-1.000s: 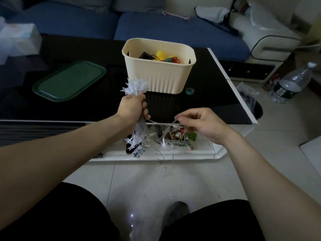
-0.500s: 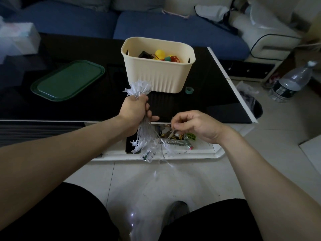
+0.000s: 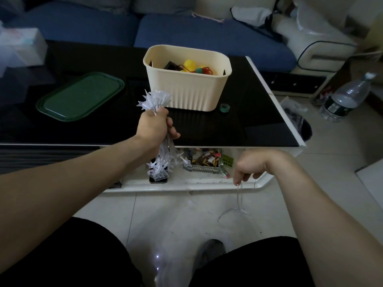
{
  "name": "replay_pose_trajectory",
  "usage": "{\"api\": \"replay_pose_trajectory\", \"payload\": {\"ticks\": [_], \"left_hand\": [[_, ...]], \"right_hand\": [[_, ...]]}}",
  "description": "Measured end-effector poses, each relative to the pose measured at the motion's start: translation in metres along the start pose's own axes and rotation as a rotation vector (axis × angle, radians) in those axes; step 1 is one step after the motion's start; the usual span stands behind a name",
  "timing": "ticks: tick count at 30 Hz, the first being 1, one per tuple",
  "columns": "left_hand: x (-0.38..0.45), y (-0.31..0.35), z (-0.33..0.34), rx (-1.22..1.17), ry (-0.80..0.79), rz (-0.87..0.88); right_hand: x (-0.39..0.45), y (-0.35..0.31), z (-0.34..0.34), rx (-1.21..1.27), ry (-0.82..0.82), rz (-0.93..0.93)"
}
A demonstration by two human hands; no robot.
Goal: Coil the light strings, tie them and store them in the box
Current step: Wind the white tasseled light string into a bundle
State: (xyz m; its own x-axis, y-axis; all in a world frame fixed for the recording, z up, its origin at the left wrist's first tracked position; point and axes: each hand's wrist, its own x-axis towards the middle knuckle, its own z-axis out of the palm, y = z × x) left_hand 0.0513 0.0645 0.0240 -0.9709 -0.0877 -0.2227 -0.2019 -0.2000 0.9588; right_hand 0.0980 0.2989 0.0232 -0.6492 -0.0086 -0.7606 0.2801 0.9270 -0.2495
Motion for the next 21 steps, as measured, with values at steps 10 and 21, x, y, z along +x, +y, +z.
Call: {"api": "replay_pose_trajectory", "payload": {"ticks": [10, 21], "left_hand": [[-0.008, 0.004, 0.006, -0.086, -0.201, -0.07], [-0.018, 0.008, 0.01, 0.05, -0.439, -0.173]], "right_hand": [[0.005, -0.028, 0.012, 0.13, 0.151, -0.222], [0.013, -0.058, 0.033, 0.433, 0.134, -0.579]]}}
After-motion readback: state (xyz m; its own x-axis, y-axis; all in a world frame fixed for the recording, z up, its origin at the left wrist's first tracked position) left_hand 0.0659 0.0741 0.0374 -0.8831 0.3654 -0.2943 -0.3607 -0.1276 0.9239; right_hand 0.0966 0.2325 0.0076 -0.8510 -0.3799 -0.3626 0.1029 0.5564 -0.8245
